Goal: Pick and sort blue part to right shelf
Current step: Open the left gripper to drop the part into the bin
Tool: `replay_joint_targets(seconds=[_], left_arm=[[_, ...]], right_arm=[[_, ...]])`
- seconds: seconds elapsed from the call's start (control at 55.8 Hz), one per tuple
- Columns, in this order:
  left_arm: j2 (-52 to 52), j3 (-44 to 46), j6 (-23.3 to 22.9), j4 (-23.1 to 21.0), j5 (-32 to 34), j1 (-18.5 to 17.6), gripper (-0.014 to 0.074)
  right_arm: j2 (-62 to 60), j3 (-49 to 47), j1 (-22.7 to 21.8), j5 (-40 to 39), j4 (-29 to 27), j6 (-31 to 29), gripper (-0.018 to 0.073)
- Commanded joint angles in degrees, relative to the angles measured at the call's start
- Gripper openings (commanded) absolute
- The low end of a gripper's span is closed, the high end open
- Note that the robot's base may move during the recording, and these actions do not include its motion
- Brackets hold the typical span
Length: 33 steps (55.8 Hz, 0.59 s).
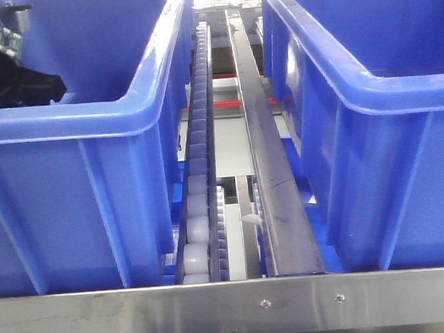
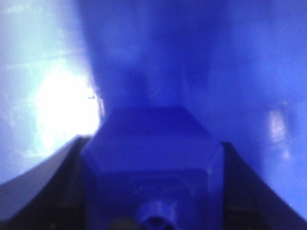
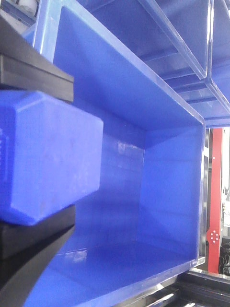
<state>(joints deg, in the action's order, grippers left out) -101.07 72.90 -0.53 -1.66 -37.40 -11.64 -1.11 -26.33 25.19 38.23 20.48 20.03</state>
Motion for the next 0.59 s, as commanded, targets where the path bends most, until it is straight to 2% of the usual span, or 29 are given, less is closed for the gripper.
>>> replay_joint_targets(seconds=[0.0,0.09,0.251,0.394,0.573], left_arm=[[3.0,1.9,0.0,-0.5,2.1,-0.1,0.0619],[3.2,1.9,0.0,-0.5,1.5,-0.1,0.0681],[6.3,1.9,-0.1,-1.5,0.5,-0.2,0.0671],[14.2,1.2,-0.1,-1.5,0.5,-1.2,0.0572],[27.0,-4.9,-0.1,-1.5,3.3,-2.0,0.0375]], right_arm=[[-0.1,-1.5,-0.1,-5.1,1.8,-0.6,0.0199],[-0.1,-1.5,-0.1,-5.1,1.8,-0.6,0.0199],[-0.1,-1.5,-0.1,-5.1,1.8,-0.6,0.0199],[-0.1,-1.5,-0.1,-5.1,1.8,-0.6,0.0199],[-0.1,-1.5,-0.1,-5.1,1.8,-0.6,0.0199]])
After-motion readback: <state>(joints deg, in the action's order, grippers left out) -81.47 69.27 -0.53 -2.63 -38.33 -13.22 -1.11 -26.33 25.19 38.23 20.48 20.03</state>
